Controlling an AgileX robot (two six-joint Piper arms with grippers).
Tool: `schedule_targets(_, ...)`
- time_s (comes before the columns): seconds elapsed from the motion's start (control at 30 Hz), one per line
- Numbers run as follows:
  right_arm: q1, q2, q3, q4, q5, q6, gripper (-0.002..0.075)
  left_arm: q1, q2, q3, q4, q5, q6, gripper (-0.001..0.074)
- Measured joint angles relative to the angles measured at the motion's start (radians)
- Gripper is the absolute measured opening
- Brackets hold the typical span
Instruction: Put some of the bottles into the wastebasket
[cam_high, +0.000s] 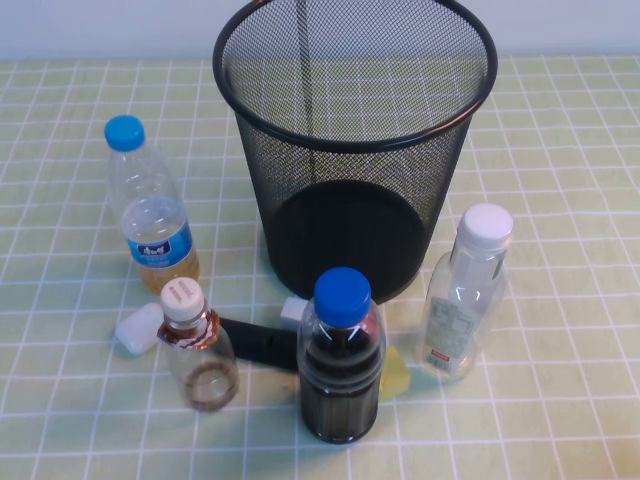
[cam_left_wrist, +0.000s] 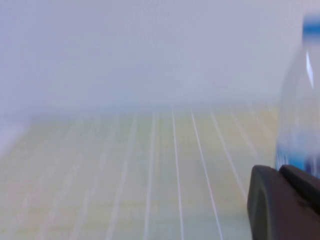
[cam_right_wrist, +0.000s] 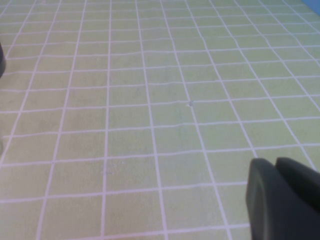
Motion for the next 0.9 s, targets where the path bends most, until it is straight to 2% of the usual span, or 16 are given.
schedule_targets(0.13, 0.000, 0.000, 0.000, 0.000, 0.000, 0.000, -0.0008, 0.000, 0.000, 0.000, 0.000, -0.195, 0.000, -0.0004)
schedule_targets(0.33, 0.000, 0.000, 0.000, 0.000, 0.000, 0.000, -0.0008, 0.000, 0.000, 0.000, -0.003, -0.284, -0.008, -0.0004)
schedule_targets(0.43, 0.000, 0.000, 0.000, 0.000, 0.000, 0.000, -0.0008, 0.000, 0.000, 0.000, -0.005, -0.381, -0.078, -0.0004)
schedule_targets(0.57, 0.000, 0.000, 0.000, 0.000, 0.000, 0.000, -0.0008, 0.000, 0.000, 0.000, -0.008, -0.621, -0.190, -0.0004)
schedule_targets(0.7, 0.000, 0.000, 0.000, 0.000, 0.000, 0.000, -0.0008, 0.000, -0.002, -0.016, -0.009, -0.830, -0.219, -0.0004)
schedule_targets(0.8, 0.000, 0.000, 0.000, 0.000, 0.000, 0.000, -0.0008, 0.000, -0.002, -0.101, -0.009, -0.791, -0.232, -0.0004)
schedule_targets(0.9, 0.000, 0.000, 0.000, 0.000, 0.000, 0.000, -0.0008, 0.000, -0.002, -0.252, -0.009, -0.600, -0.239, -0.0004)
